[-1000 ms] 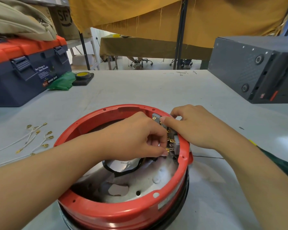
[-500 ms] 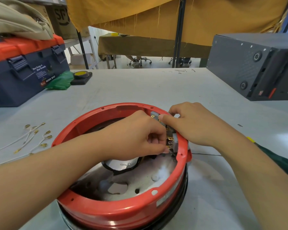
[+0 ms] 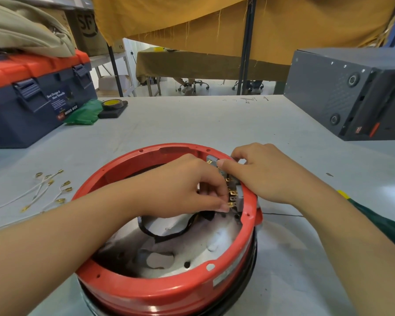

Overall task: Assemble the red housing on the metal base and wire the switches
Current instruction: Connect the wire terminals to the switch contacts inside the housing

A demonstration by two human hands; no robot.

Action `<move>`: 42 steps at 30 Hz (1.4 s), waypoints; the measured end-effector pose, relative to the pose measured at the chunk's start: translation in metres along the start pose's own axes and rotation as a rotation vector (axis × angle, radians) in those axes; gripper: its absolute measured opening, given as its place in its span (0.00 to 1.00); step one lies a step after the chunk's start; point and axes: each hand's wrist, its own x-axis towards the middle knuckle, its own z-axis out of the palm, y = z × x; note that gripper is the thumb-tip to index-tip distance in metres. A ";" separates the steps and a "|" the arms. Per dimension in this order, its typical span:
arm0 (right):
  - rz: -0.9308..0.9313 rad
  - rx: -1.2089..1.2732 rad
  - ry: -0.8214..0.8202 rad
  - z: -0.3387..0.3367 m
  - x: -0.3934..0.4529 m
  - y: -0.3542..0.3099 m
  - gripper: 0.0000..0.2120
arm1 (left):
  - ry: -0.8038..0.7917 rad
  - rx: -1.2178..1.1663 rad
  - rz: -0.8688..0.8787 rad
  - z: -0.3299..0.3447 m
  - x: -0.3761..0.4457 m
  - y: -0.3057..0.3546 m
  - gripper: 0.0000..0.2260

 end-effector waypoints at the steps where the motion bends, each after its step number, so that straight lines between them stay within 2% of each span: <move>1: -0.001 0.001 -0.002 0.000 0.000 0.000 0.25 | -0.010 -0.005 -0.002 -0.001 -0.001 -0.002 0.03; 5: -0.002 0.003 -0.011 0.000 0.000 0.000 0.25 | -0.025 -0.012 -0.010 -0.005 -0.003 -0.005 0.07; 27: -0.017 -0.021 -0.001 0.000 0.000 -0.001 0.25 | 0.002 0.145 0.134 -0.003 0.000 -0.010 0.04; 42: -0.027 -0.011 0.006 0.002 0.000 0.000 0.24 | 0.023 0.255 0.153 0.002 0.000 -0.014 0.07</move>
